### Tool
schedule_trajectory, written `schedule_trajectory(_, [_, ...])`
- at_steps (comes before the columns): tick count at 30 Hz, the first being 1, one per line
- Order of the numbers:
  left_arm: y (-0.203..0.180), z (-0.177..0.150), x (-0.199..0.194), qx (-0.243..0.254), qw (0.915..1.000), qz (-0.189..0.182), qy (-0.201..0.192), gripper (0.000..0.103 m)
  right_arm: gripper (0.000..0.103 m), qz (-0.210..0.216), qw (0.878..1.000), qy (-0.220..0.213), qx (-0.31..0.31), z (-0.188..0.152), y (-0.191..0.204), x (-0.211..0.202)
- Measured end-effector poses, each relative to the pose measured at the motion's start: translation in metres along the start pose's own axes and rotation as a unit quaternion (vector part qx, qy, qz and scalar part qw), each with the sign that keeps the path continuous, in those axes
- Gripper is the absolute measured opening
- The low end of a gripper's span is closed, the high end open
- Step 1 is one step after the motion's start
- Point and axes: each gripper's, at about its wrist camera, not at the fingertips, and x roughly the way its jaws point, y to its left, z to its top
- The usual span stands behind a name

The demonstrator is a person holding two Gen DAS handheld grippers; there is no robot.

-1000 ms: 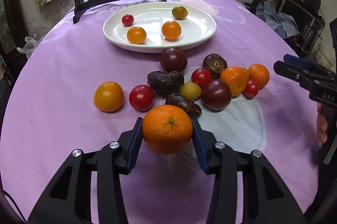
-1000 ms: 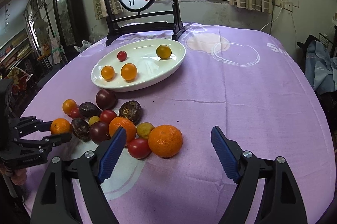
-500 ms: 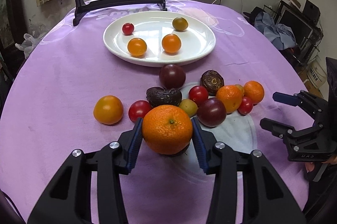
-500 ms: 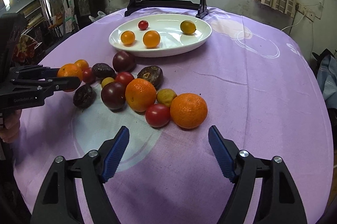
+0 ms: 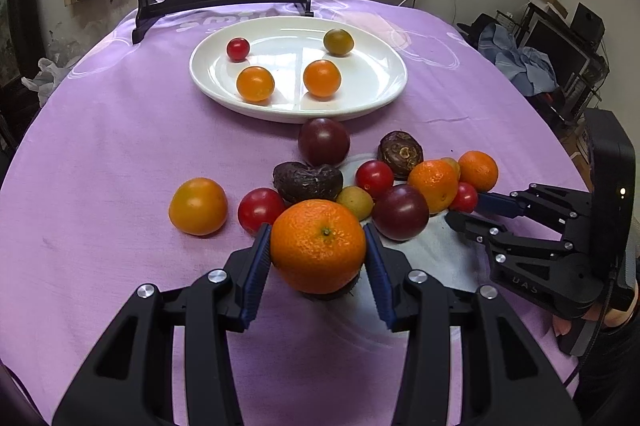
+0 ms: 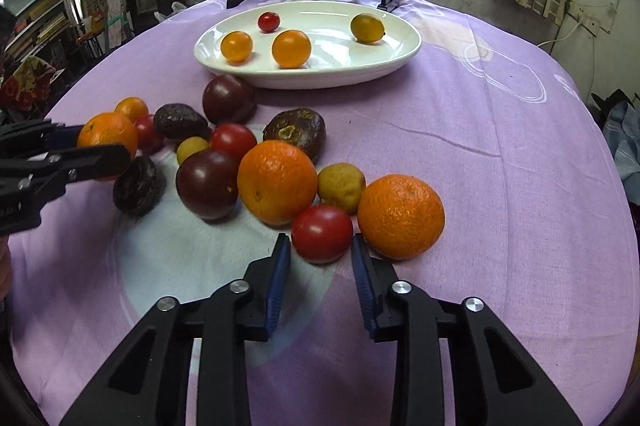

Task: Organize fruits
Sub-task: 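Grasp a mandarin with the left tool while the right tool grasps a red cherry tomato, then carry the mandarin and tomato to the white plate and release both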

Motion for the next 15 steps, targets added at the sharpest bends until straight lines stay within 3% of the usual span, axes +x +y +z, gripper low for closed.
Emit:
schedule_trajectory(8, [-0.001, -0.001, -0.004, 0.000, 1.0000, 0.008, -0.002, 0.044, 0.028, 0.012, 1.000, -0.007, 0.010, -0.001, -0.005, -0.006])
schedule_trajectory(15, [0.001, 0.010, -0.013, 0.010, 0.9998, 0.019, -0.006, 0.044, 0.028, 0.029, 0.998, -0.058, 0.011, 0.010, -0.004, -0.040])
